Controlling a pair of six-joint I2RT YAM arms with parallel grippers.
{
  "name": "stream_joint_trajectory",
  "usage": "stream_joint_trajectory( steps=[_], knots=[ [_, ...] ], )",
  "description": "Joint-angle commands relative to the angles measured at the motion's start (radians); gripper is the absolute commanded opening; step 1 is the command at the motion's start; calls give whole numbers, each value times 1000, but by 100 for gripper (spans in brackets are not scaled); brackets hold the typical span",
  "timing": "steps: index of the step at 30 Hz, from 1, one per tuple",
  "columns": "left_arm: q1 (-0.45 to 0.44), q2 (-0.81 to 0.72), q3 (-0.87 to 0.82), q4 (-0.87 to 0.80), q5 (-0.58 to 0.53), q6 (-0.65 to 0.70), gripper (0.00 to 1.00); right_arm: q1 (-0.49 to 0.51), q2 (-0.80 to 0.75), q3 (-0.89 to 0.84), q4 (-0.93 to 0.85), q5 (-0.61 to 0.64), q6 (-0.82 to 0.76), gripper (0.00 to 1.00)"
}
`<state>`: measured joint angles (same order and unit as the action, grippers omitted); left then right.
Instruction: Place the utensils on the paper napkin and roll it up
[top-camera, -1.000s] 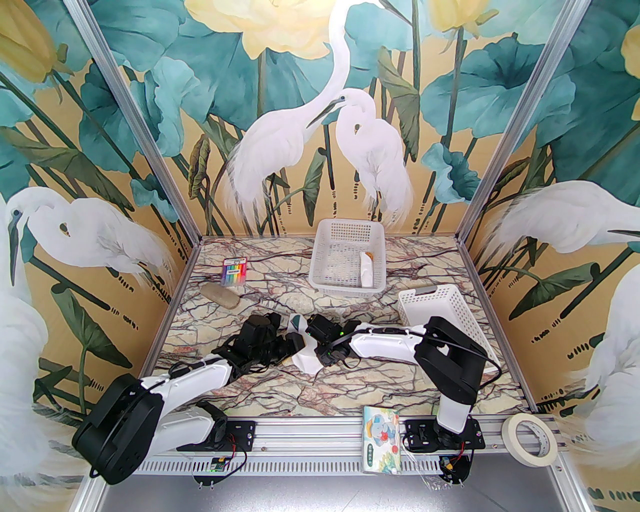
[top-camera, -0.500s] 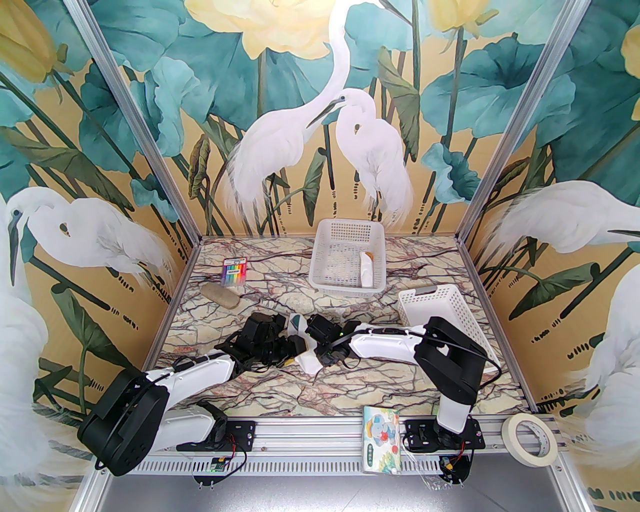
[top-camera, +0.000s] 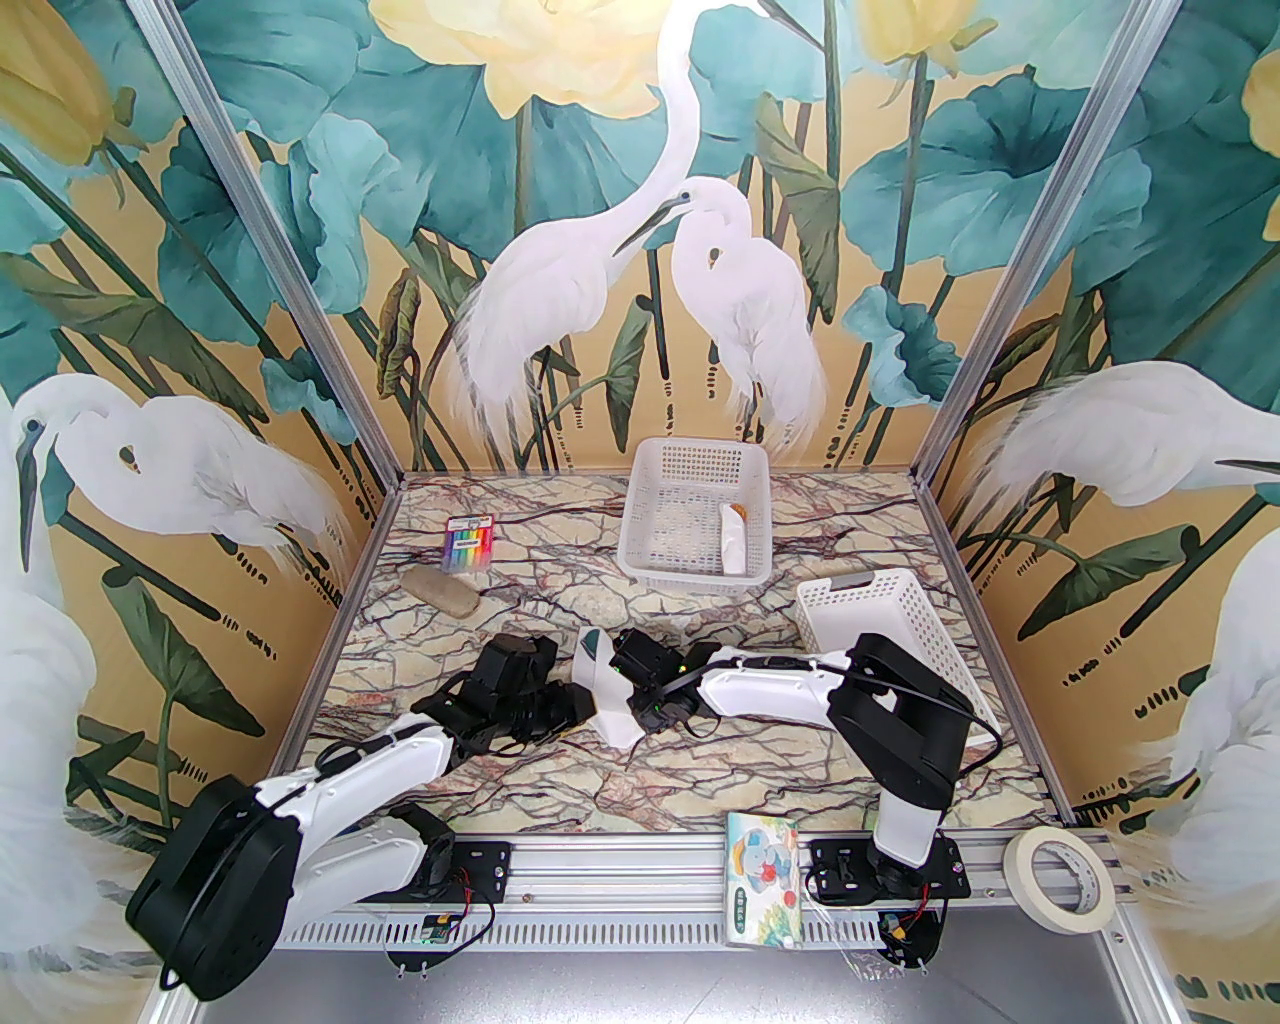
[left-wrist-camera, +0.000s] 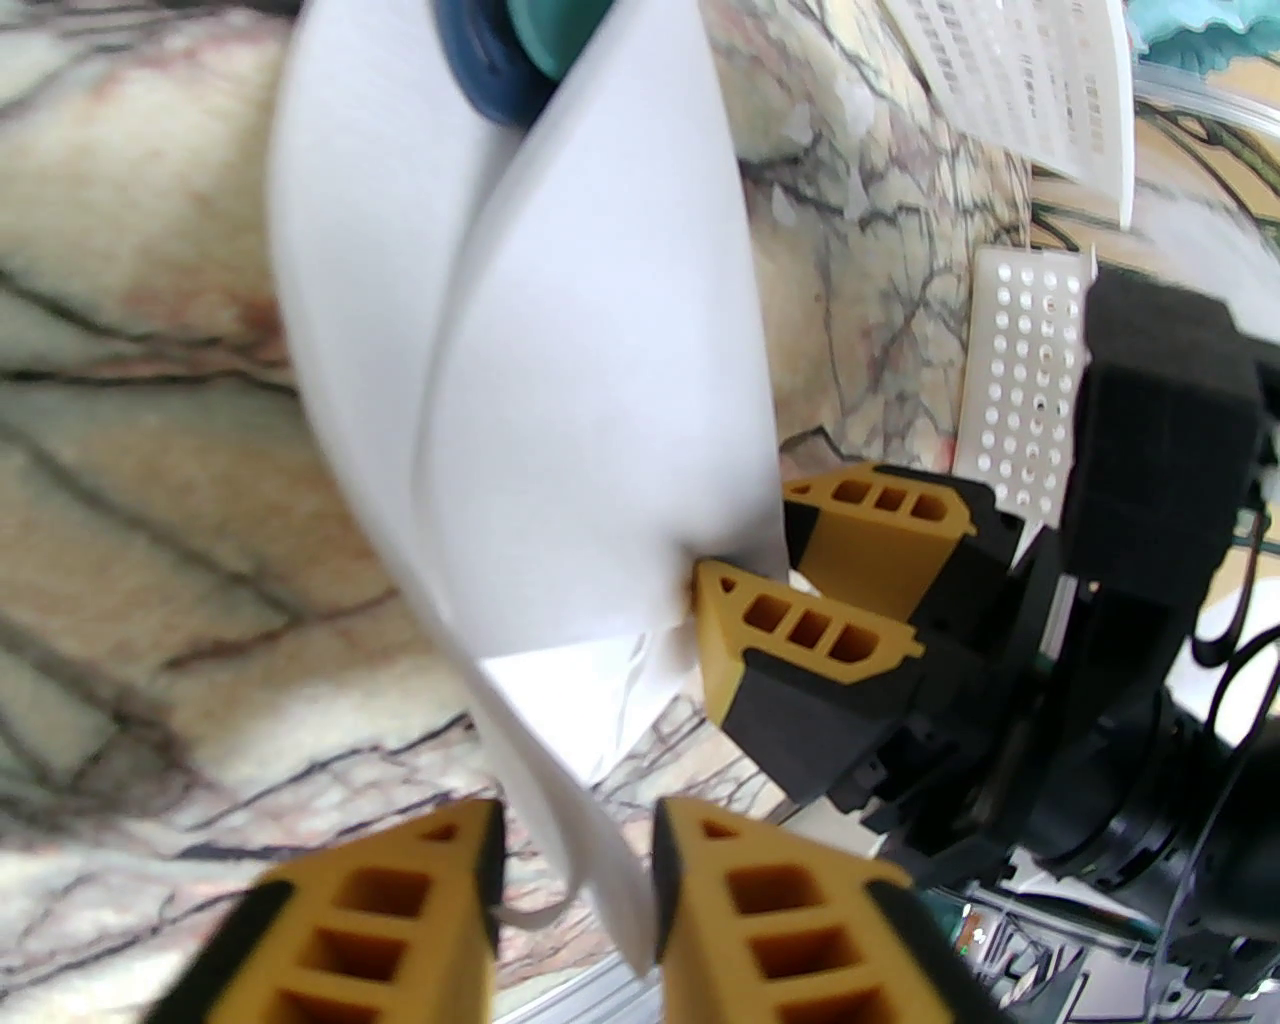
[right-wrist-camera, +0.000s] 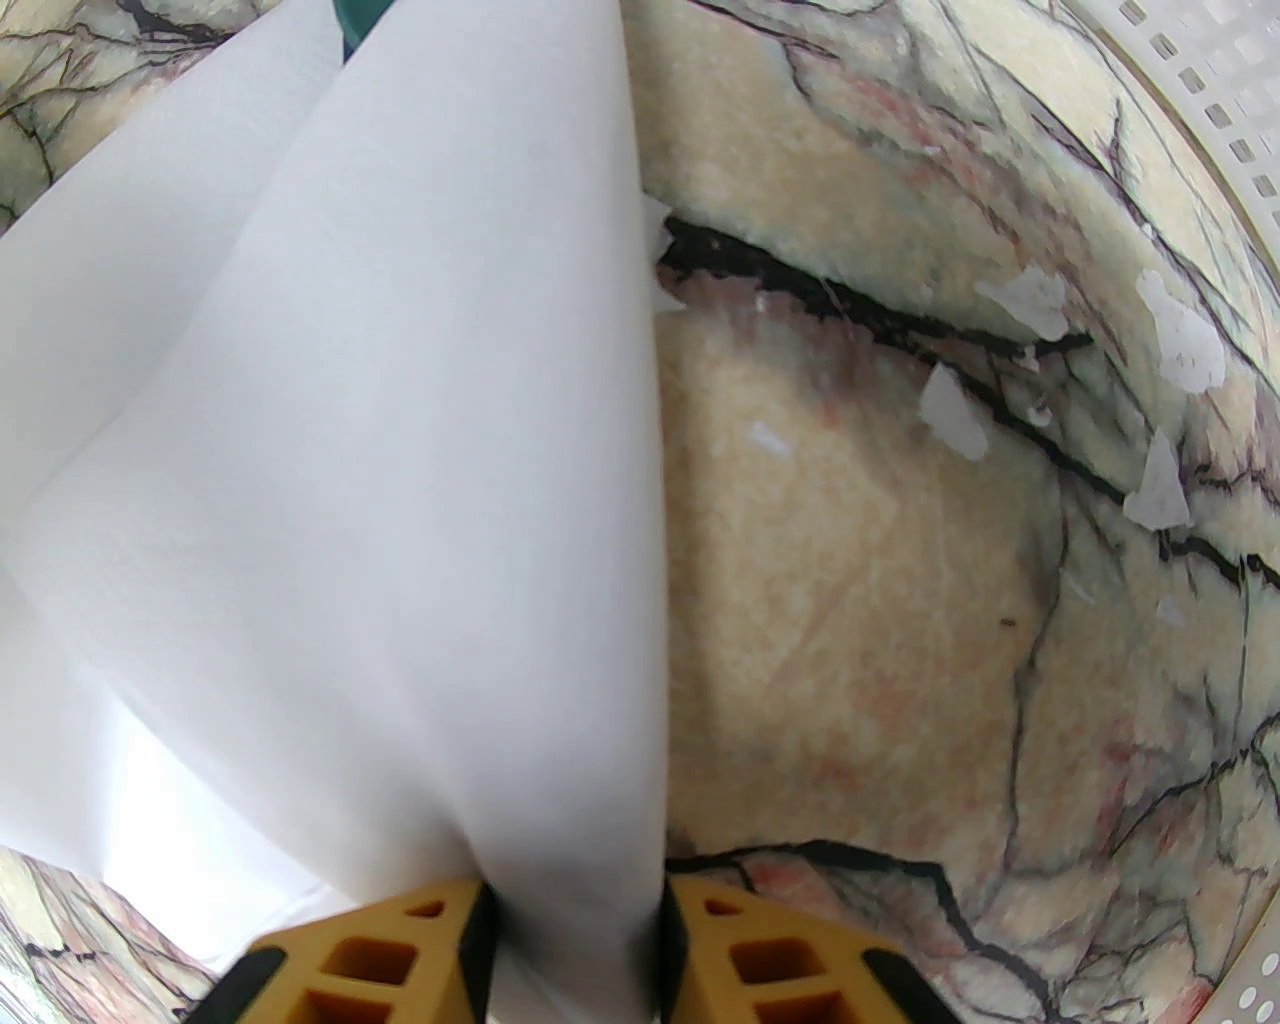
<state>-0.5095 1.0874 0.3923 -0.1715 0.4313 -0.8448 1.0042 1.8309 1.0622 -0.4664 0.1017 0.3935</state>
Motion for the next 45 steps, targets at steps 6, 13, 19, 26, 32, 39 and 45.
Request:
stream_joint_trajectory(
  steps=[6, 13, 19, 26, 32, 39, 45],
  knots=[
    [8, -11, -2, 10, 22, 5, 0, 30, 92, -36, -28, -92, 15, 35],
    [8, 15, 28, 54, 49, 3, 0, 30, 90, -37, -25, -92, 14, 34],
    [8, 105, 69, 129, 58, 9, 0, 30, 99, -36, -26, -91, 10, 34],
    [8, 281, 152, 171, 56, 56, 0, 31, 98, -33, -20, -100, 8, 34],
    [9, 421, 230, 176, 37, 115, 0, 33, 102, -34, -17, -102, 10, 34],
    [8, 535, 267, 202, 57, 124, 0, 32, 100, -33, -14, -106, 10, 34],
    [8, 567, 234, 228, 57, 115, 0, 32, 80, -5, -20, -110, 5, 34]
  ],
)
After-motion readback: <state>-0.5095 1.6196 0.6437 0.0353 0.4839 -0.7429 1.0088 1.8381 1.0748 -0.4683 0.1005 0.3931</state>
